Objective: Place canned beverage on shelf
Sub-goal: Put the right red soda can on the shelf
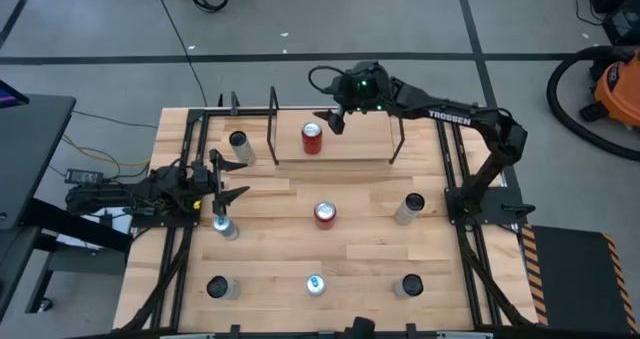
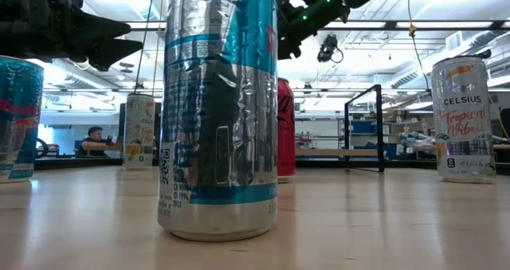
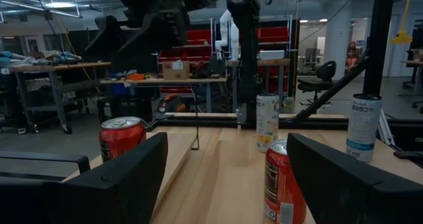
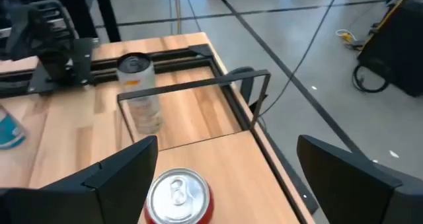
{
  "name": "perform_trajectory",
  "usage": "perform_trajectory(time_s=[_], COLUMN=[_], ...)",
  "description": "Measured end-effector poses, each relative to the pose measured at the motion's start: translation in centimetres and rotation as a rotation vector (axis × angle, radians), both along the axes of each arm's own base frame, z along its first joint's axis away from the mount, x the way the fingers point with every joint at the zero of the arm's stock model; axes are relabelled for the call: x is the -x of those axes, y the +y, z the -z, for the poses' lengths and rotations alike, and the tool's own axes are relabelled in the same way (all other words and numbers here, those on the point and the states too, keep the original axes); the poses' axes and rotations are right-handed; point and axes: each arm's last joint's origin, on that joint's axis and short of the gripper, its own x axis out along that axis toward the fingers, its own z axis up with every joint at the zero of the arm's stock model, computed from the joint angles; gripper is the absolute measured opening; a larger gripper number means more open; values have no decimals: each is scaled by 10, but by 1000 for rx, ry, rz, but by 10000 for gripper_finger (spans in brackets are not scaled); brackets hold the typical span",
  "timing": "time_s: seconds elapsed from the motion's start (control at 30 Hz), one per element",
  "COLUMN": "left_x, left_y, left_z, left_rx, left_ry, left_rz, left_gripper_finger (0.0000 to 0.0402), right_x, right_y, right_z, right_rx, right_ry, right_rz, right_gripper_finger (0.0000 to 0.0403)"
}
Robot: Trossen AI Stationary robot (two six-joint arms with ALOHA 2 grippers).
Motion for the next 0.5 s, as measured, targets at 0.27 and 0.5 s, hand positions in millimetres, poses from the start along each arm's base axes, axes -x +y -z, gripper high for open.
perform_trajectory(time_s=[0.27,0.5], left_x=[0,0], left_y=[0,0], left_z=[0,0], left_rx=[0,0], left_ry=[0,2], left_rz=[0,0], left_gripper_finger=[316,316], right_x=[-15,-28], right_y=[3,2], right_z=[29,48], right_rx=[-29,17], right_ry=[55,100], right_rz=[-40,-83], right_gripper_finger=[371,371])
